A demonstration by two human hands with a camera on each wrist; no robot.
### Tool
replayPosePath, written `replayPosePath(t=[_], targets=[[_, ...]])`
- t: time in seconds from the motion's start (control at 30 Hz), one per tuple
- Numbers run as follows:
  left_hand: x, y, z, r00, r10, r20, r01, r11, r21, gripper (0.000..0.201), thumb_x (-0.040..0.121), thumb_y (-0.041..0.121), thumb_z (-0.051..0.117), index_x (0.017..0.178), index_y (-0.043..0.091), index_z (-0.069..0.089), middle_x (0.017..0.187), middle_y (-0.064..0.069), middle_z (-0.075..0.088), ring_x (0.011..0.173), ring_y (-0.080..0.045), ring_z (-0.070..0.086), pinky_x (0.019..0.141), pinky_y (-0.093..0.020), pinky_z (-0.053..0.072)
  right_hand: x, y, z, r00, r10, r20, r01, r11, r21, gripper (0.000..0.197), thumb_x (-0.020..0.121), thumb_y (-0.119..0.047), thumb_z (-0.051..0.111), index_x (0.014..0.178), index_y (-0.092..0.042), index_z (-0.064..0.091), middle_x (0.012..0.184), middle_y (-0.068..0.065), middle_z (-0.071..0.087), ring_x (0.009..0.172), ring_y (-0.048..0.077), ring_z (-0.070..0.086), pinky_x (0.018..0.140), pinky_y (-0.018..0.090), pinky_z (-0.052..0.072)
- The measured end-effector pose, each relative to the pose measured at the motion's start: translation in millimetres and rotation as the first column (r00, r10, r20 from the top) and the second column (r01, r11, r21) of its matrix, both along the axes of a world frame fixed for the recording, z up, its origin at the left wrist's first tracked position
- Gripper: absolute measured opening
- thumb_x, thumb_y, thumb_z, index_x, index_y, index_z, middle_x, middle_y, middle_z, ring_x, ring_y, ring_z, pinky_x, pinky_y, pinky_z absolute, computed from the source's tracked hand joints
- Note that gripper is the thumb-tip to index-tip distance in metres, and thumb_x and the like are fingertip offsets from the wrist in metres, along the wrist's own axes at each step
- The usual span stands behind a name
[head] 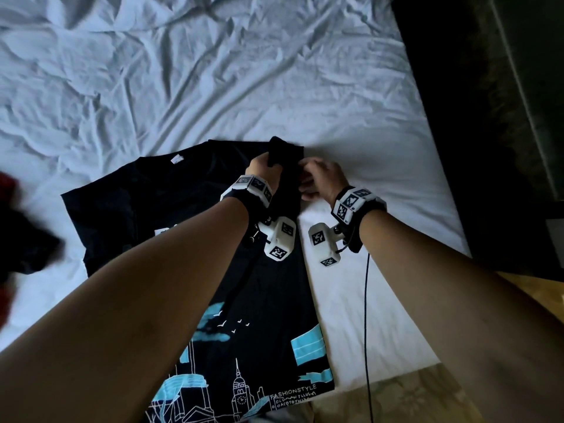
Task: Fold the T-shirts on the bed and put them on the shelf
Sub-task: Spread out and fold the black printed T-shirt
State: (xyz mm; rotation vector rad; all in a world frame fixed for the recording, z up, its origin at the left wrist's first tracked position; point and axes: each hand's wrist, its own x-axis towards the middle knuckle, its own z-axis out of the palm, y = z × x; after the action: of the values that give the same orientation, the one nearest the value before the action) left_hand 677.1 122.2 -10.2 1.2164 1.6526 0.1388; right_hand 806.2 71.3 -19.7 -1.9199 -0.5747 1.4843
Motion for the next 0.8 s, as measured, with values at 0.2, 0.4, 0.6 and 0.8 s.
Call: replayPosePath(t=[0.2, 0.4, 0.6, 0.8], targets=[[-41, 6, -2, 0.966, 0.046, -0.253, -0.038, 0.999, 0.034, 0.023, 0.095, 0.016, 0.042, 0.109, 0.008, 0.059, 0.113, -0.017, 0.063, 0.108, -0.036, 0.057, 0.077, -0.032, 0.039, -5, -12, -21, 0.988, 0.013, 0.151, 0.001, 0.996, -0.091, 0.022, 0.09, -0.016, 0.05, 0.072, -0.019, 0.062, 0.066, 0.001, 0.063, 0.055, 0.017, 0.058, 0.054, 0.028, 0.05], [-67, 9, -13, 0.922, 0.037, -0.386, -0.089, 0.989, -0.118, 0.041, 0.098, 0.022, 0.04, 0.135, 0.006, 0.043, 0.135, -0.015, 0.053, 0.123, -0.033, 0.051, 0.091, -0.034, 0.037, -14, -10, -31, 0.97, 0.11, 0.216, -0.079, 0.986, -0.148, 0.025, 0.085, -0.02, 0.049, 0.065, -0.023, 0.064, 0.075, 0.006, 0.069, 0.072, 0.028, 0.066, 0.067, 0.039, 0.059], [-62, 11, -23, 0.941, 0.109, -0.322, -0.084, 0.992, 0.091, 0.047, 0.088, 0.017, 0.046, 0.135, 0.015, 0.043, 0.137, -0.013, 0.047, 0.126, -0.035, 0.043, 0.102, -0.041, 0.035, -13, -3, -53, 0.922, 0.295, 0.251, -0.235, 0.941, -0.244, 0.021, 0.063, -0.032, 0.047, 0.065, -0.02, 0.064, 0.09, 0.014, 0.072, 0.091, 0.038, 0.066, 0.084, 0.05, 0.056], [-36, 24, -36, 0.914, -0.353, -0.2, 0.376, 0.923, 0.087, 0.043, 0.085, 0.016, 0.05, 0.122, 0.035, 0.061, 0.112, -0.01, 0.067, 0.101, -0.032, 0.063, 0.088, -0.034, 0.052, -14, -8, -54, 0.949, 0.285, 0.137, -0.233, 0.923, -0.307, 0.012, 0.09, -0.016, 0.052, 0.083, -0.022, 0.059, 0.083, 0.006, 0.064, 0.072, 0.023, 0.063, 0.075, 0.039, 0.059]])
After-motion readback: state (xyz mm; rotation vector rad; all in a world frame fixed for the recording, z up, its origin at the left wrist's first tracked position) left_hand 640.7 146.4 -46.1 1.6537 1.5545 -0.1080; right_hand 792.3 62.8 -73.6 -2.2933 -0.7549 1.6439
